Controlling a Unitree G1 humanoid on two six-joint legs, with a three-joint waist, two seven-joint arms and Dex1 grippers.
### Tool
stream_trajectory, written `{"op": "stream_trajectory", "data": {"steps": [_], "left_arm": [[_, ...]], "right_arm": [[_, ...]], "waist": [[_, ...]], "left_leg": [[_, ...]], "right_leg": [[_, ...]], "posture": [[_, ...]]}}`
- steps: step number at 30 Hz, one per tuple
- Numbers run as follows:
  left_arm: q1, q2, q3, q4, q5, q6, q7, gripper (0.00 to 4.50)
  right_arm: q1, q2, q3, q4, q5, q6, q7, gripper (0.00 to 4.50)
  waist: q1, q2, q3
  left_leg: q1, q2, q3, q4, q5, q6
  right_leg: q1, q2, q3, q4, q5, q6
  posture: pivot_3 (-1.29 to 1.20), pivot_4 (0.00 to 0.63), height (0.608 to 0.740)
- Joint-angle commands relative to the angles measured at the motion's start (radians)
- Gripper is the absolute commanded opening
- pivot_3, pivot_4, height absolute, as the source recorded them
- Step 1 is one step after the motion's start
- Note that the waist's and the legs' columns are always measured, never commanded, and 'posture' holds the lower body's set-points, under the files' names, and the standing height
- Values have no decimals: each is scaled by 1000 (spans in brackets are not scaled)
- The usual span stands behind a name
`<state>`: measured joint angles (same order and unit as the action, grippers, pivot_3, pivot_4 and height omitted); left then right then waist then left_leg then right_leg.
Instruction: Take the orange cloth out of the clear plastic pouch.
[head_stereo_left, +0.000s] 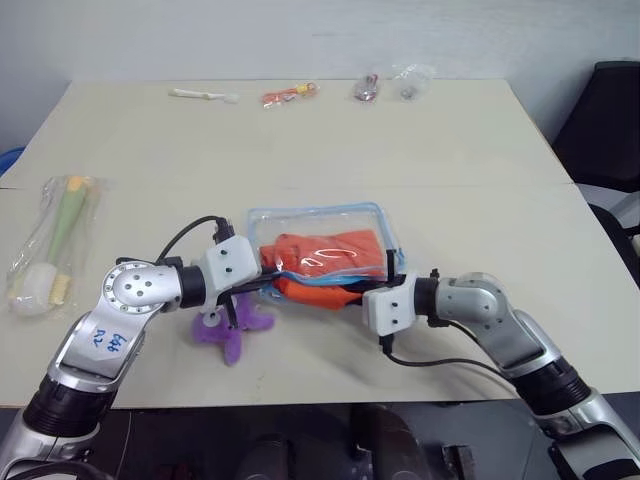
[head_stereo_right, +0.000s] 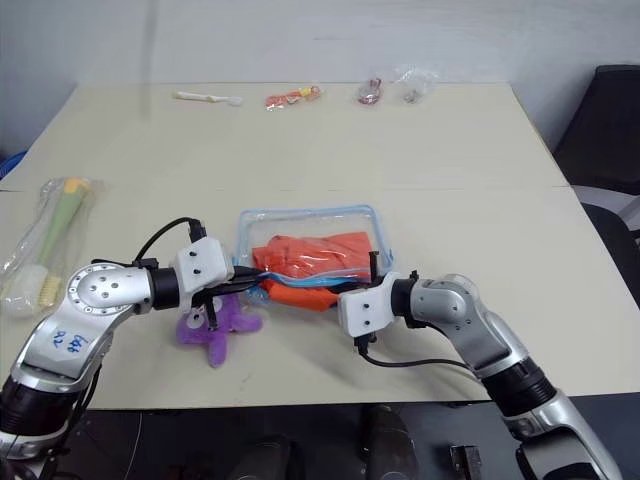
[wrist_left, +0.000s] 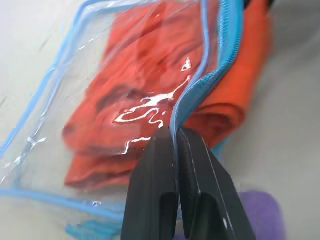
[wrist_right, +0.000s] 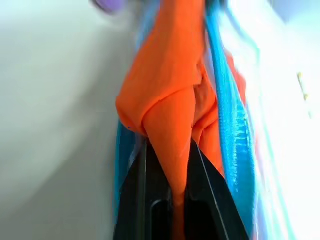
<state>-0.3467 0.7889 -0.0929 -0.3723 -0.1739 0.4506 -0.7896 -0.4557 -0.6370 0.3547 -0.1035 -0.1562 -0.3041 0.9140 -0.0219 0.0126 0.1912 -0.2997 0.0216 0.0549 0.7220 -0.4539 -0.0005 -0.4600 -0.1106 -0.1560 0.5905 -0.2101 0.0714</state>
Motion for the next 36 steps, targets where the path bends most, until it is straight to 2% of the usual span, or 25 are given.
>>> {"op": "stream_trajectory", "data": {"steps": [1,6,13,17,23,29,30,32,36], "left_arm": [[-38,-22,-8,20,48,-1,43,120],[-70,-55,-28,53,87,1,63,120],[-100,-75,-29,97,131,-1,85,120],[-114,-81,-28,121,147,-2,94,120],[-113,-80,-23,128,156,5,92,120],[-99,-82,-6,107,120,42,74,120],[-91,-77,3,94,108,48,66,543],[-71,-60,23,62,72,56,29,1055],[-19,15,67,-26,-7,80,-76,2302]], "right_arm": [[-12,-8,-27,-61,102,-65,46,48],[0,-20,-25,-81,200,-85,125,48],[-5,-45,-54,-130,371,-9,229,48],[2,-82,-83,-215,534,159,284,48],[-28,-137,-189,-345,845,522,268,48],[-64,-213,-328,-345,1002,715,277,48],[-85,-230,-365,-309,995,721,276,0],[-122,-259,-411,-239,948,709,276,0],[-167,-302,-439,-90,792,613,283,0]], "waist": [[0,0,0],[3,0,0],[20,0,0],[23,0,0],[25,0,0],[28,0,0],[28,0,0],[29,0,0],[27,0,0]], "left_leg": [[0,0,0,0,0,0],[0,0,0,0,0,0],[0,0,0,1,0,0],[0,0,0,1,0,1],[0,0,0,1,0,1],[-1,-1,0,1,0,1],[-1,-1,0,1,0,1],[-1,-1,0,2,0,1],[-1,-1,0,1,0,1]], "right_leg": [[0,0,0,0,0,0],[0,0,0,0,0,0],[0,0,0,0,0,0],[0,0,0,0,0,0],[0,-1,-1,0,0,0],[0,-1,-1,0,0,0],[0,-1,-1,0,0,0],[0,-2,0,0,0,1],[0,-2,-1,0,0,1]], "posture": [[0,150,740],[0,150,740],[0,150,740],[0,150,740],[0,150,740],[0,150,740],[0,150,740],[0,150,740],[0,150,740]]}}
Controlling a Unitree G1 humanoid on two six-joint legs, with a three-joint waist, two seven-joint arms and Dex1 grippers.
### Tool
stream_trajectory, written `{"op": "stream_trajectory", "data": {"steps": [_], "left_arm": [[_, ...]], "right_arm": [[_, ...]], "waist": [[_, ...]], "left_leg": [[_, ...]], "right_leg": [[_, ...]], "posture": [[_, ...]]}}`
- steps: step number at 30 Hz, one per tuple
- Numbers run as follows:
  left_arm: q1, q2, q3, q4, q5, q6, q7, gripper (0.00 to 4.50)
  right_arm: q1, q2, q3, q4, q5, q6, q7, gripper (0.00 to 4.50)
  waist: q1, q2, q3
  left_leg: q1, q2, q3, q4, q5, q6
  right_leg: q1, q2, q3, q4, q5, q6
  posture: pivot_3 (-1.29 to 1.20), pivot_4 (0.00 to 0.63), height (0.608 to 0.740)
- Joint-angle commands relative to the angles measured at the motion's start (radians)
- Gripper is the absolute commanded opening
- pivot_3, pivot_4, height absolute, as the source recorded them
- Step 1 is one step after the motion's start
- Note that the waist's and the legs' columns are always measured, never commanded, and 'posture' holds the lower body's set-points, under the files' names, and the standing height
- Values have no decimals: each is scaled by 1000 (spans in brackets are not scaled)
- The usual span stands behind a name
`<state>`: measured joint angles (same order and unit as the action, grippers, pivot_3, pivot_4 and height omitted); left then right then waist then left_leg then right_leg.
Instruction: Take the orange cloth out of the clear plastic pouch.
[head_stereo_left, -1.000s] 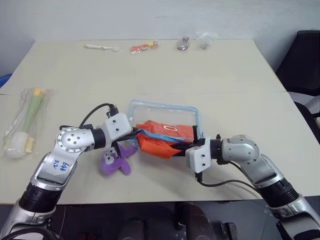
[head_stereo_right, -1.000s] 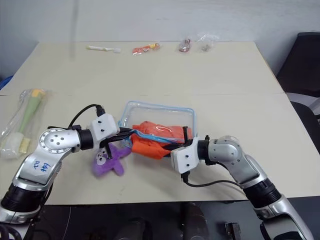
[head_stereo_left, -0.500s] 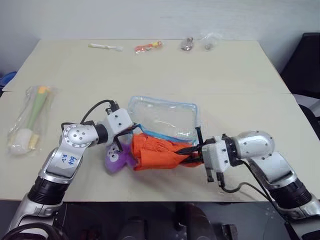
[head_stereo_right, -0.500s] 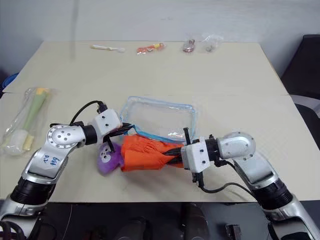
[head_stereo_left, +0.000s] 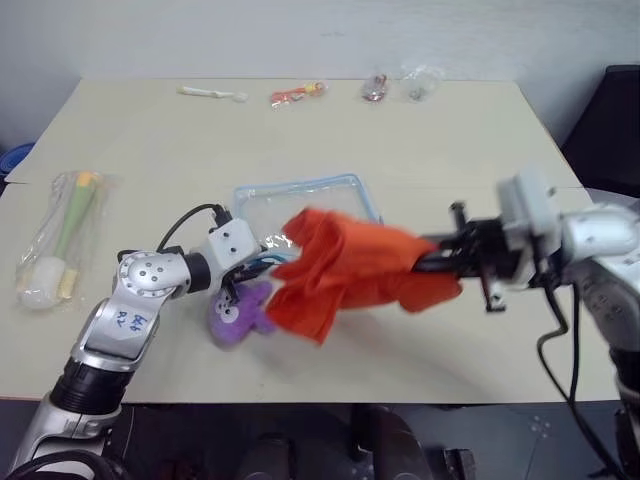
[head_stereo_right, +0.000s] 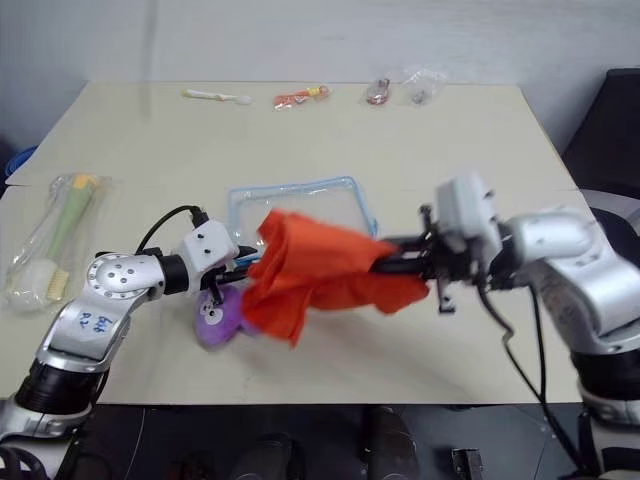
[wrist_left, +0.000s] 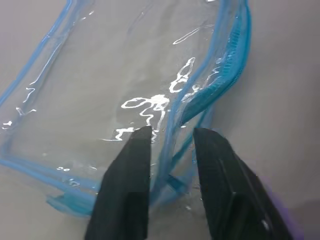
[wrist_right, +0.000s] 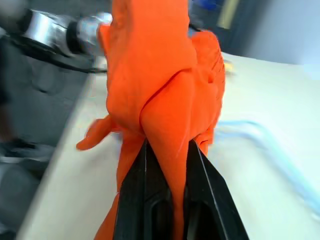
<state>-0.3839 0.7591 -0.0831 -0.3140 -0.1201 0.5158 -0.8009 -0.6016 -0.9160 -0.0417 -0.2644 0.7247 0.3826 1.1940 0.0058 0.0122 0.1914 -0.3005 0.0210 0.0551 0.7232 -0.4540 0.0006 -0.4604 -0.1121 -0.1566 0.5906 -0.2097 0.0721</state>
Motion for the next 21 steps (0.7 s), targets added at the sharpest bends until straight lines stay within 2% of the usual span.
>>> {"op": "stream_trajectory", "data": {"steps": [1,3,5,10,12,15,17,21], "left_arm": [[29,65,77,-104,-82,26,-83,2645],[38,99,126,-137,-145,59,-126,3296],[40,139,208,-177,-284,131,-206,3904],[-27,180,366,-211,-609,370,-249,3904],[-77,164,404,-199,-709,447,-206,3904],[-136,130,438,-171,-813,529,-116,3904],[-139,129,444,-172,-844,549,-89,3904],[-74,163,411,-216,-801,498,-107,3904]], "right_arm": [[-29,-27,-45,117,-139,-116,-6,0],[-37,-26,-49,201,-236,-208,-31,0],[-11,-36,-53,302,-371,-380,-67,0],[98,-42,-74,494,-635,-790,-225,0],[146,-60,-77,574,-755,-971,-319,0],[197,-75,-109,667,-875,-1147,-471,0],[242,-101,-116,729,-951,-1252,-553,0],[317,-161,-113,858,-1031,-1345,-663,0]], "waist": [[-3,0,0],[-2,0,0],[-2,0,0],[-1,0,0],[-2,0,0],[-9,0,0],[-10,0,0],[-13,0,0]], "left_leg": [[0,0,0,0,0,0],[0,0,0,0,0,0],[0,0,0,0,0,0],[-1,0,0,0,0,0],[-1,-1,-1,0,0,0],[0,-1,0,0,0,0],[0,-1,0,0,1,-1],[1,-1,1,-1,1,-1]], "right_leg": [[0,0,0,0,0,0],[0,0,0,0,0,0],[0,-1,0,0,0,0],[0,-1,-1,-1,0,0],[0,-2,0,0,0,0],[0,-2,1,0,0,0],[0,-2,1,1,0,0],[0,-1,2,0,0,0]], "posture": [[0,150,740],[0,150,740],[0,150,740],[0,150,740],[0,150,740],[0,150,740],[0,150,740],[0,150,740]]}}
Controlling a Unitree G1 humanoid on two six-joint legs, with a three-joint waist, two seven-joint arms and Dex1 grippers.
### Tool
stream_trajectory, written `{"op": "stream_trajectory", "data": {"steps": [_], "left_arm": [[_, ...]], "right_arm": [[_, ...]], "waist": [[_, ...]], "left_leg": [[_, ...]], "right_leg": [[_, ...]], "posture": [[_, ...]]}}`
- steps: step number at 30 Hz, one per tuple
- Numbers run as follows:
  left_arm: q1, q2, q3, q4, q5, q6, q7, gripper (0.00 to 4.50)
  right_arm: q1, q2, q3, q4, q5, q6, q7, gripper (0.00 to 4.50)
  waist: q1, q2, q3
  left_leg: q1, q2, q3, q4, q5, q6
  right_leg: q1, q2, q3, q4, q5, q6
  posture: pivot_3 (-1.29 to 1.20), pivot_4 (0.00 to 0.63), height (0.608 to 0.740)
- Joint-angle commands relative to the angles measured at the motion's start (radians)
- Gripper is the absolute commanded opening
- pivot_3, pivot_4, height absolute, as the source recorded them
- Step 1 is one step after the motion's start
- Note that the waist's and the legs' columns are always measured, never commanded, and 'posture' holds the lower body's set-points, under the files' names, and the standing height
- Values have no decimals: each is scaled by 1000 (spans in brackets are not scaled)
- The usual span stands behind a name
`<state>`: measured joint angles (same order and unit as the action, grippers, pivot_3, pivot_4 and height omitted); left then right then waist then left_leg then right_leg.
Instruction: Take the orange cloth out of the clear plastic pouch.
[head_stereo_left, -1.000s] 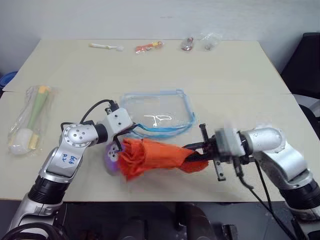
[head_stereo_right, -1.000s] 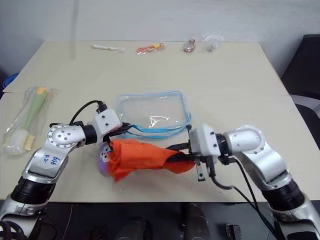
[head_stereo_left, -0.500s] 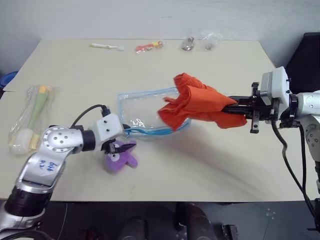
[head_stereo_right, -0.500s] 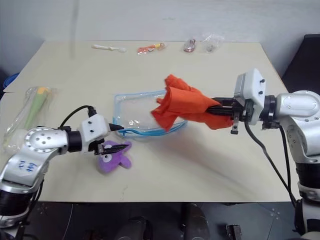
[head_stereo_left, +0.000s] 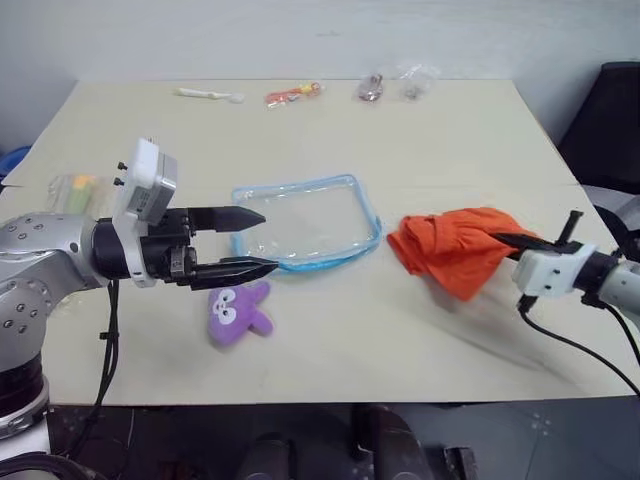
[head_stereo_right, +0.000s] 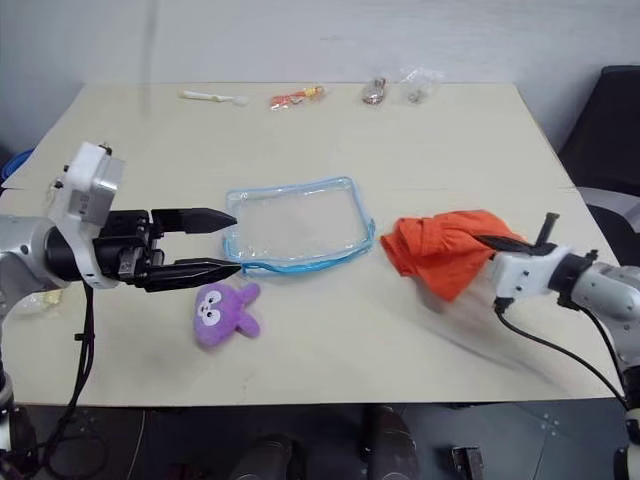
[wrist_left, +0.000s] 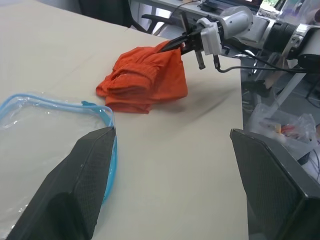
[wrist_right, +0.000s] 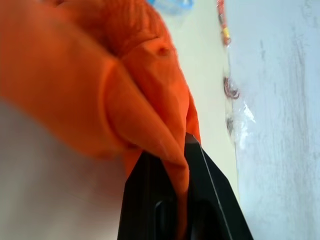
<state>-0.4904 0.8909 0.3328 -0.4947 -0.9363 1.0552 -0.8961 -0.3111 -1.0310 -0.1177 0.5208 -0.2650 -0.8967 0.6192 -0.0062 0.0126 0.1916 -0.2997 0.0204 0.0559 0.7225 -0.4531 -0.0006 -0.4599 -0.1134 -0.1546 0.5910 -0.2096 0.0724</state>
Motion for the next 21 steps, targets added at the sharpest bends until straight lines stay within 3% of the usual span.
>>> {"op": "stream_trajectory", "data": {"steps": [1,6,9,12,16,21], "left_arm": [[47,35,-8,-43,16,-51,-17,3904],[62,44,-36,-42,37,-106,-20,3904],[63,59,-51,-30,48,-118,-28,3904],[69,78,-56,-20,44,-127,-48,3954],[85,95,-42,-3,42,-152,-80,3954],[121,101,-4,37,83,-247,-132,3954]], "right_arm": [[37,-54,-36,102,-44,-68,-106,0],[55,-77,-2,203,-64,-98,-154,0],[70,-73,26,217,-19,-101,-106,0],[80,-66,41,213,43,-72,-53,728],[141,-75,42,152,197,16,99,2080],[333,-159,-49,-64,506,356,392,3794]], "waist": [[-1,0,0],[-2,0,0],[-1,0,0],[0,0,0],[1,0,0],[7,1,0]], "left_leg": [[0,0,0,0,0,0],[0,0,2,0,0,0],[0,0,3,-1,0,0],[1,1,3,-1,0,0],[2,1,2,-1,0,0],[2,3,-2,-1,0,-1]], "right_leg": [[0,0,0,0,0,0],[1,1,3,0,0,0],[1,1,5,0,0,0],[4,2,5,-2,0,0],[6,2,4,-2,0,0],[10,3,4,-5,0,0]], "posture": [[0,150,740],[0,150,740],[0,150,740],[0,150,740],[0,150,740],[0,150,740]]}}
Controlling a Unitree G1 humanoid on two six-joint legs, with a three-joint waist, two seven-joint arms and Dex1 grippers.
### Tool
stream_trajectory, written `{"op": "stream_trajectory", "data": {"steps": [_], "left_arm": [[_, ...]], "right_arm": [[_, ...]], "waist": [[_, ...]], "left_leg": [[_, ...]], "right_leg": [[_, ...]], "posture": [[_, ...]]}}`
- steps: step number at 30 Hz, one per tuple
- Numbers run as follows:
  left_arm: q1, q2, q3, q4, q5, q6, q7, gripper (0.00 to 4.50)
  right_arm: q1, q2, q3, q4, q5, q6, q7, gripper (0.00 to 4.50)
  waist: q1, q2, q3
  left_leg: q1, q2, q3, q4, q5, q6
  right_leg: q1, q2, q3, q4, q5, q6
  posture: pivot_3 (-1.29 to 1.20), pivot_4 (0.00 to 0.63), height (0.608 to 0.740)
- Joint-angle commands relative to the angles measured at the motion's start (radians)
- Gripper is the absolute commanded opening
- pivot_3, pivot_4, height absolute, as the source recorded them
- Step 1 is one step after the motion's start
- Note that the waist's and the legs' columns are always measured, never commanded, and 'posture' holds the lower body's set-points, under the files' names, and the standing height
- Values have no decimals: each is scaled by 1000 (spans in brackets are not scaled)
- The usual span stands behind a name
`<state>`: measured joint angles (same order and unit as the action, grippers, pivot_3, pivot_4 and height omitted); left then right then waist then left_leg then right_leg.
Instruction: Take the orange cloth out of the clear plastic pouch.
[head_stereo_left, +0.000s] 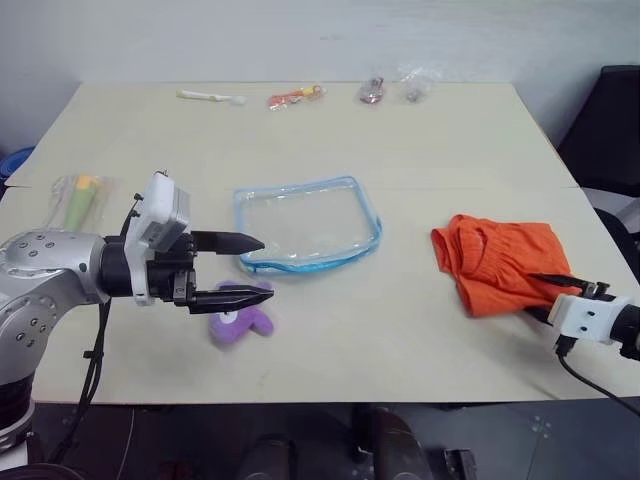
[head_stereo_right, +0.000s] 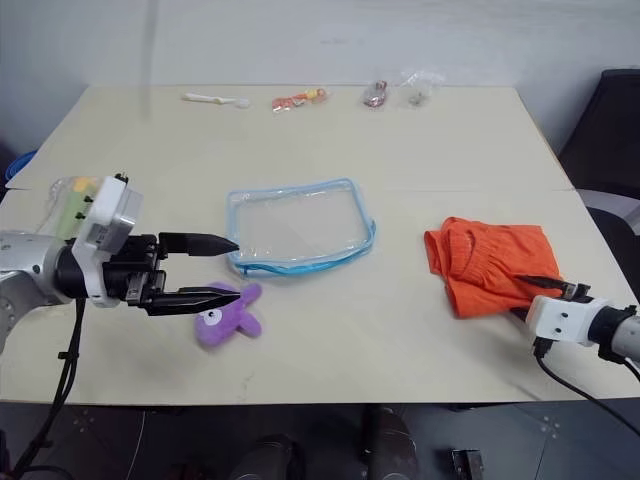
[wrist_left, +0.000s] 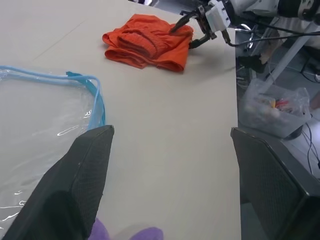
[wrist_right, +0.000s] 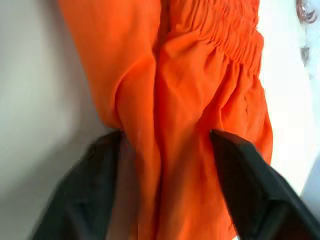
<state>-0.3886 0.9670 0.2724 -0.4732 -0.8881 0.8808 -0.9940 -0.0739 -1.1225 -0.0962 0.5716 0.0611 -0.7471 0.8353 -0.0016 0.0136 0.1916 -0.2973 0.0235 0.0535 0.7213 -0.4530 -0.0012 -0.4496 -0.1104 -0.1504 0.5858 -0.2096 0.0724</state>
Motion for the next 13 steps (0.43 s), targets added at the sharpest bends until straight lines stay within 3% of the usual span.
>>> {"op": "stream_trajectory", "data": {"steps": [1,2,5,10,13], "left_arm": [[37,36,63,25,58,-103,-54,3954],[60,52,74,39,82,-132,-79,3954],[155,109,134,97,141,-222,-183,3954],[271,189,242,253,211,-318,-328,3954],[297,220,269,352,268,-373,-358,3954]], "right_arm": [[139,-93,-118,-163,257,331,230,4189],[180,-118,-176,-204,337,465,283,4449],[219,-169,-329,-195,431,675,372,4449],[247,-228,-477,-47,446,847,550,4449],[214,-236,-499,47,418,867,564,4449]], "waist": [[4,0,0],[5,1,0],[1,3,1],[-2,3,1],[1,3,1]], "left_leg": [[0,0,-2,0,0,0],[0,0,-3,0,0,0],[0,1,-1,0,0,0],[0,5,0,-1,-2,-3],[1,8,0,-2,-3,-5]], "right_leg": [[1,0,0,-1,0,0],[1,1,-1,-1,0,0],[2,1,-6,-3,0,0],[1,8,-6,-3,-1,-3],[1,11,-7,-3,-2,-4]], "posture": [[0,150,740],[0,150,740],[0,150,740],[0,150,740],[0,150,740]]}}
